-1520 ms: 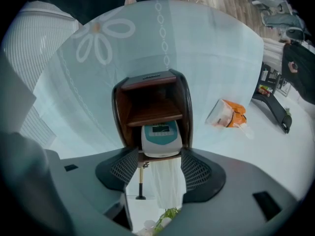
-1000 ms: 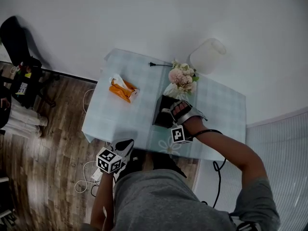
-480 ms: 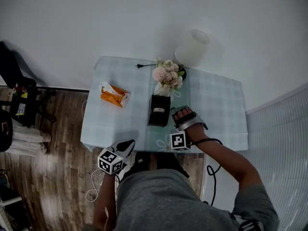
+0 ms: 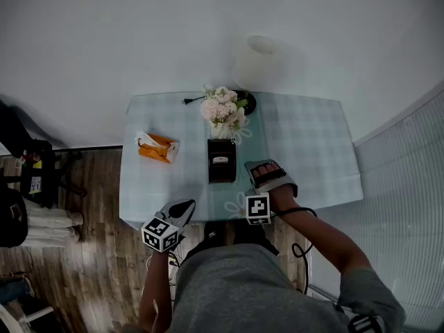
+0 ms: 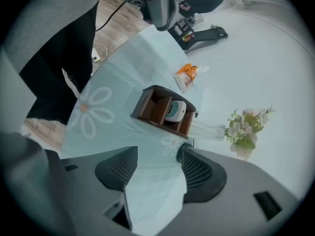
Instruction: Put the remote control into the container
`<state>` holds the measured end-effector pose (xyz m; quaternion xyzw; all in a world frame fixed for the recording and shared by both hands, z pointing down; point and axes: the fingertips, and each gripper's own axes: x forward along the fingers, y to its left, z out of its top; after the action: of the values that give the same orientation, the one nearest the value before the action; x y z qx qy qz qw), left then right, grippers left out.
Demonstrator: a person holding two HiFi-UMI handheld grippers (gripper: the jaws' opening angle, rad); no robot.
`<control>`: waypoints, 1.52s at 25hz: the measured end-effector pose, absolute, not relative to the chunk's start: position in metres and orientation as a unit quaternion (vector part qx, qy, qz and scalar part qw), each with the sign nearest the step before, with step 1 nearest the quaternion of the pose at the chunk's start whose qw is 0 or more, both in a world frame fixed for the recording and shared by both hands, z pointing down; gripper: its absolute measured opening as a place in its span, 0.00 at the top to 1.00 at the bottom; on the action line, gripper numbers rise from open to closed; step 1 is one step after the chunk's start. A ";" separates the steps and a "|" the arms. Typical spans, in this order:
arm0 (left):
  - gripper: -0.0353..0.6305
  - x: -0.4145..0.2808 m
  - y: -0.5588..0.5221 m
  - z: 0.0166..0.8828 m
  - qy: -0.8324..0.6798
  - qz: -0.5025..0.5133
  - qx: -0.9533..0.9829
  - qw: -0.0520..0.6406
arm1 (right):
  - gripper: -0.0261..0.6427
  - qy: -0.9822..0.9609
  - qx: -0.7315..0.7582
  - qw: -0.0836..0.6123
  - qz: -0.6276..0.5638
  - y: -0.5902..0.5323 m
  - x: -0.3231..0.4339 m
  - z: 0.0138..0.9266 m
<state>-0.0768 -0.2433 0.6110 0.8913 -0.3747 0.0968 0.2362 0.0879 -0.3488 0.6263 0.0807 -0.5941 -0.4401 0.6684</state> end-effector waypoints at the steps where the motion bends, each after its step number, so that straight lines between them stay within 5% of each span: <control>1: 0.95 -0.075 -0.244 0.610 -0.372 0.099 0.892 0.234 | 0.56 -0.612 0.089 0.665 -0.418 -0.346 0.090 0.628; 7: 0.95 -0.065 -0.251 0.601 -0.362 0.104 0.899 0.224 | 0.57 -0.755 0.152 0.604 -0.205 -0.324 0.090 0.639; 17: 0.95 -0.061 -0.258 0.589 -0.349 0.114 0.907 0.207 | 0.59 -0.850 0.188 0.487 -0.072 -0.305 0.058 0.635; 25: 0.95 -0.061 -0.265 0.580 -0.344 0.111 0.910 0.204 | 0.88 -0.914 0.210 0.346 -0.011 -0.290 0.032 0.601; 38: 0.95 -0.041 -0.265 0.564 -0.325 0.097 0.923 0.184 | 0.94 -0.950 0.196 0.230 0.081 -0.284 0.030 0.577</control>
<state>-0.0412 -0.2652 0.5641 0.9227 -0.3249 0.0967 0.1837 0.0302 -0.2840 0.5771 0.1959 -0.9498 0.0814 0.2300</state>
